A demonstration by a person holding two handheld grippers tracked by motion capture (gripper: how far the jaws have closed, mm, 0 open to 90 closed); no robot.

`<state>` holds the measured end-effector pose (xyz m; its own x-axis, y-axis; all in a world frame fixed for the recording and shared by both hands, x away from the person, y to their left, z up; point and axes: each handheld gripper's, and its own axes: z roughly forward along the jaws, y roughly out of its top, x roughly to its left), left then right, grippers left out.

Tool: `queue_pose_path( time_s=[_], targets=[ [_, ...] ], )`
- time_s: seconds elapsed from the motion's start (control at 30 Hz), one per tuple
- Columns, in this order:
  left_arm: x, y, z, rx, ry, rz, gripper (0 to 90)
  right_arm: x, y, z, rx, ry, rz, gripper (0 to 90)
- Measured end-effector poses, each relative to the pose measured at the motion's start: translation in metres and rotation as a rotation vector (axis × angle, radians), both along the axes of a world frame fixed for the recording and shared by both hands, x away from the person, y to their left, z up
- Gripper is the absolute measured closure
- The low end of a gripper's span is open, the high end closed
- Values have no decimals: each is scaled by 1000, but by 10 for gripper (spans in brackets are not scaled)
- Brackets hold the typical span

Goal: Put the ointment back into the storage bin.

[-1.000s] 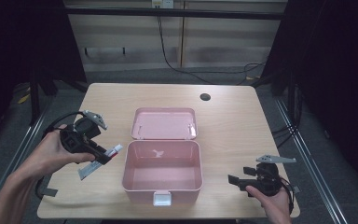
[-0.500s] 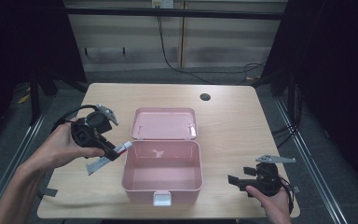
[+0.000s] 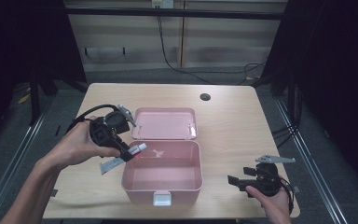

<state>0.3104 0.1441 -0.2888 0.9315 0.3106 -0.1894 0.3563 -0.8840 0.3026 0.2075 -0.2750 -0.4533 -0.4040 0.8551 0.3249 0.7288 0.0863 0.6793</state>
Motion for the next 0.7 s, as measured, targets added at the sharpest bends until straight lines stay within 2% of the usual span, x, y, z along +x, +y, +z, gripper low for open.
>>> queue_pose_path(
  time_s=[0.23,0.3,0.37,0.4,0.47,0.53,0.63,0.7],
  targets=[
    [-3,-18,1,0,3,-28,707,0,0,0,2,4,2,162],
    [-4,-24,0,-13,10,-54,708,0,0,0,0,4,1,162],
    [-8,-31,0,7,-4,-58,708,0,0,0,0,3,1,162],
    [-7,-35,1,2,-2,-83,708,0,0,0,0,2,0,162],
    [-7,-37,0,-11,7,-67,708,0,0,0,0,2,1,162],
    [-6,-41,-1,-4,14,-61,707,0,0,0,0,2,2,162],
    [-6,-46,-3,-7,19,-69,707,0,0,0,0,2,1,162],
    [-6,-50,-4,0,18,-95,708,0,0,0,0,2,1,161]
  ],
)
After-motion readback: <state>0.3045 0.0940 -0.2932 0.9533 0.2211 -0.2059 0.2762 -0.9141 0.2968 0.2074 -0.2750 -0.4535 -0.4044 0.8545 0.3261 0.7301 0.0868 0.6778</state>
